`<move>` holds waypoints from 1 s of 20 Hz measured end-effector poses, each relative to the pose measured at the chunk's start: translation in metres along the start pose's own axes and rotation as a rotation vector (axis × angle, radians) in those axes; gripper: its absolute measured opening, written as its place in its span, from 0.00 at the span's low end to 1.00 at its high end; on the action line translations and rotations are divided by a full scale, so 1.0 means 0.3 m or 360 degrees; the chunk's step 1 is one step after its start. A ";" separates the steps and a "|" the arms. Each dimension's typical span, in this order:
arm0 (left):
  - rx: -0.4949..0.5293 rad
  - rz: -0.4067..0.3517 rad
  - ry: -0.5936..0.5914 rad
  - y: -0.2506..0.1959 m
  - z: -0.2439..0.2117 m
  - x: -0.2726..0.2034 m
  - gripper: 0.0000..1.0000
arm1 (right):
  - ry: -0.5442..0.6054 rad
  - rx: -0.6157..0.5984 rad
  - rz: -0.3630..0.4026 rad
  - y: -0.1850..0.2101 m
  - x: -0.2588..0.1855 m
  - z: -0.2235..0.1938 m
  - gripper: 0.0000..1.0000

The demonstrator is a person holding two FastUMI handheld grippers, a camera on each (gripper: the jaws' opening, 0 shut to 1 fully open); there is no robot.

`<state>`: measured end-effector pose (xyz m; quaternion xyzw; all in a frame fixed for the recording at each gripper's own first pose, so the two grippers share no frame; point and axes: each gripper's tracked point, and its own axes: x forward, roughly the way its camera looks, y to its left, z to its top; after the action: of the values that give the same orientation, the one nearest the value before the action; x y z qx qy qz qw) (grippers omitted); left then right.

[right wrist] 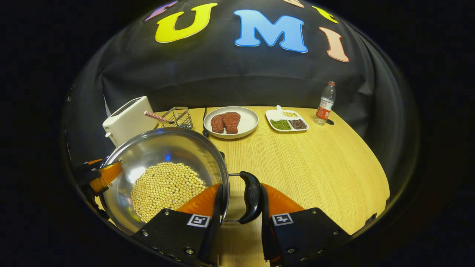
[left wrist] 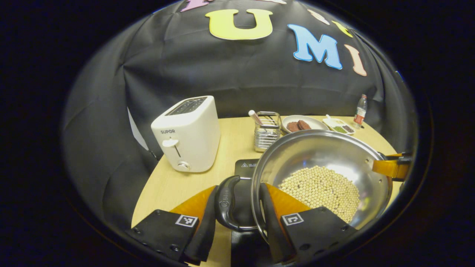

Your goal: First push the handle of the pot to place it horizontally, then grasp the pot with both hands and set it on the induction cooktop.

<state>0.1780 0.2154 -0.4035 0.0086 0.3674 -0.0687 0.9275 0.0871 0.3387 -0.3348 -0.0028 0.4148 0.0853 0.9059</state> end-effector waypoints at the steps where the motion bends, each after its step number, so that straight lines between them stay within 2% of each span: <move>1: 0.0002 -0.0001 0.0001 0.003 0.000 -0.003 0.68 | -0.0003 0.0000 -0.0001 -0.001 0.000 0.001 0.46; 3: 0.0004 -0.0002 0.0001 0.004 -0.001 -0.003 0.68 | -0.0005 0.0000 -0.0002 -0.001 -0.003 0.002 0.47; 4: 0.0005 -0.0002 0.0001 0.004 0.000 -0.008 0.72 | -0.0005 0.0001 -0.0003 -0.002 -0.002 -0.001 0.47; 6: 0.0000 -0.0002 -0.0003 0.001 0.001 -0.001 0.64 | -0.0004 0.0003 0.0000 -0.002 -0.003 0.000 0.47; 7: -0.0005 -0.0003 -0.0006 0.004 -0.001 -0.004 0.68 | -0.0002 0.0005 0.0002 -0.003 -0.004 -0.001 0.47; 10: -0.0005 -0.0002 -0.0008 0.001 -0.001 -0.006 0.69 | 0.0006 0.0016 0.0006 -0.004 -0.004 -0.002 0.47; 12: -0.0006 0.0000 -0.0026 0.002 0.002 -0.009 0.69 | 0.0003 0.0010 0.0005 -0.004 -0.002 -0.002 0.50; 13: -0.0007 0.0006 -0.0028 0.005 0.001 -0.010 0.65 | 0.0001 0.0003 0.0010 -0.004 -0.001 -0.002 0.50; 14: -0.0011 0.0012 -0.0036 0.004 0.003 -0.011 0.70 | 0.0000 0.0001 0.0015 -0.005 0.000 0.001 0.52; 15: -0.0017 0.0018 -0.0035 -0.002 0.000 -0.010 0.70 | 0.0001 0.0004 0.0020 -0.005 -0.002 0.000 0.52; 16: -0.0020 0.0023 -0.0037 -0.001 -0.002 -0.011 0.65 | 0.0001 0.0003 0.0025 -0.006 0.000 0.002 0.52; 19: -0.0012 0.0042 -0.0034 -0.006 -0.005 -0.015 0.70 | 0.0001 -0.0003 0.0038 -0.010 0.000 0.004 0.53; 20: -0.0015 0.0050 -0.0031 -0.006 -0.009 -0.019 0.66 | -0.0001 -0.0009 0.0046 -0.009 0.001 0.005 0.53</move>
<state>0.1717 0.2146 -0.4015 0.0094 0.3584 -0.0526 0.9320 0.0888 0.3361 -0.3343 0.0008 0.4142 0.0995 0.9047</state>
